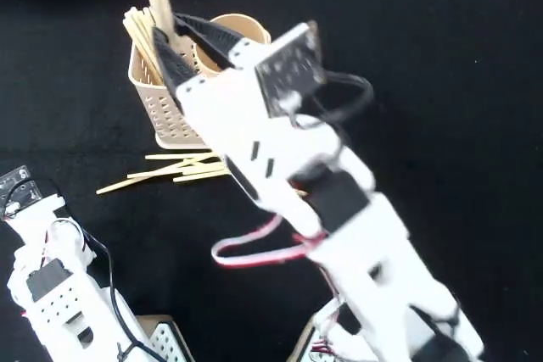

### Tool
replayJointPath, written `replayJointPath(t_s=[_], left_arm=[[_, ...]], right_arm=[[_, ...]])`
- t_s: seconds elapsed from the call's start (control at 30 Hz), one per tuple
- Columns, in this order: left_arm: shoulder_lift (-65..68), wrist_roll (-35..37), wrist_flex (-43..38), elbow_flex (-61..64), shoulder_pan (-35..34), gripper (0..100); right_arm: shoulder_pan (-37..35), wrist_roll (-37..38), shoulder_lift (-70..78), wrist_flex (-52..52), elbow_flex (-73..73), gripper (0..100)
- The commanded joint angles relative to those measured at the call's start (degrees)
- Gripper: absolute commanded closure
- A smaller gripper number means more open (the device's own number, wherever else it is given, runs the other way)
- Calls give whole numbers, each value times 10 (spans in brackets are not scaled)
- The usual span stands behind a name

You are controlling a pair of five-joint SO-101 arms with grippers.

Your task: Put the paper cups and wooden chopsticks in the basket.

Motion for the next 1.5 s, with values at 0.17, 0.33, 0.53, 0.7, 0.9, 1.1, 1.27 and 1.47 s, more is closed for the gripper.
replayJointPath(t_s=[0.17,0.33,0.53,0.7,0.9,1.1,1.27,1.47], left_arm=[[-3,4,-10,-29,2,917],[-3,4,-8,-29,2,917],[-3,4,-9,-29,2,917],[-3,4,-10,-29,2,917],[-3,4,-11,-29,2,917],[-3,4,-11,-29,2,917],[-3,3,-11,-25,4,917],[-3,2,-7,-22,41,917]], right_arm=[[4,-13,160,-116,-90,985],[29,-16,262,-117,-117,985],[46,-17,354,-113,-116,984],[36,-13,359,-39,-133,961],[13,-14,320,145,-222,783],[17,-14,234,277,-338,784],[49,-12,116,427,-391,899],[157,-12,1,555,-281,961]])
